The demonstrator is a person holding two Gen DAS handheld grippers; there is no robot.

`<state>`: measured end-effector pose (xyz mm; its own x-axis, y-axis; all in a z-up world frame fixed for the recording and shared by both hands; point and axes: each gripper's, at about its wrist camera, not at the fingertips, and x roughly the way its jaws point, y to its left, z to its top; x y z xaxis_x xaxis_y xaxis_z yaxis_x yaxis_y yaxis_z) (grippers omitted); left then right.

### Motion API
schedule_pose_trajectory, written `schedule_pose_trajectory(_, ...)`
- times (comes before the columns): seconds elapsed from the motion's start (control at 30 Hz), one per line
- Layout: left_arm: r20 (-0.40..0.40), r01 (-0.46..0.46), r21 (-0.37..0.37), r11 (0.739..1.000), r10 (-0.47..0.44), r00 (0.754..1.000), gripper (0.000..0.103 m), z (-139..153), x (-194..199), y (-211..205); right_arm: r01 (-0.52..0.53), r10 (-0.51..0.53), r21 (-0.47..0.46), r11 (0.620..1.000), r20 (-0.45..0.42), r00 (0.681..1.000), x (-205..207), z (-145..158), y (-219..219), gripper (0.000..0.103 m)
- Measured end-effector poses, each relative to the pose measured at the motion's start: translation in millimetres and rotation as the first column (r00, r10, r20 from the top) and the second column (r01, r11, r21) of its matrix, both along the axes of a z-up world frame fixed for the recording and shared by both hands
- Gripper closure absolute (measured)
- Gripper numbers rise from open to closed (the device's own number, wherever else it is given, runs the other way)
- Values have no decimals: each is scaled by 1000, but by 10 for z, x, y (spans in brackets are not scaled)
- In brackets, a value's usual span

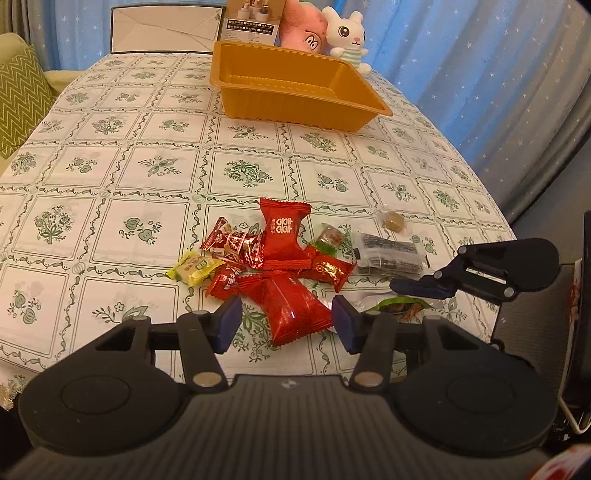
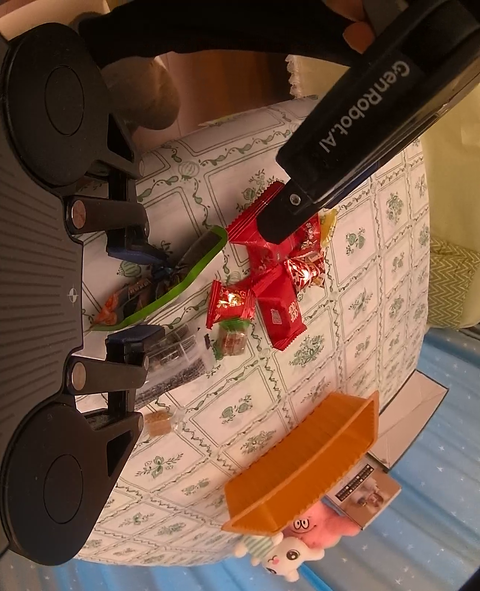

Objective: Organize snacks
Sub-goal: 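Grasp the green snack bag with the right gripper while the left gripper approaches the red packet, then grasp the large red candy packet with the left gripper while the right gripper lifts the green bag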

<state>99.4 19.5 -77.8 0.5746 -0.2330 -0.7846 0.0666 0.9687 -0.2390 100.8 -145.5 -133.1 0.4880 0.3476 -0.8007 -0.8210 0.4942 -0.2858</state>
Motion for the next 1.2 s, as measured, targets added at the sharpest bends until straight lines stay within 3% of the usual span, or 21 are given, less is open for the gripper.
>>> schedule_pose_trajectory(0.1,-7,-11,-4,1000,11,1000,55,-22,34,-10,0,0,-9,1000,2,1000,37,-7,-9,75)
schedule_pose_trajectory(0.33,-37,-43,-26,999,42,998,59,-113,124,-35,27,-27,21,999,3,1000,-18,8,-86,79)
schedule_pose_trajectory(0.7,-97,-38,41,998,42,994,67,-274,254,-162,153,-143,142,978,-81,986,-4,93,-247,79)
schedule_pose_trajectory(1.03,-56,-14,78,997,18,998,82,-246,201,-187,203,-181,194,960,-125,975,19,110,-339,80)
schedule_pose_trajectory(1.2,-11,9,75,997,-8,1000,82,-168,153,-236,229,-208,238,944,-111,972,-30,193,-378,80)
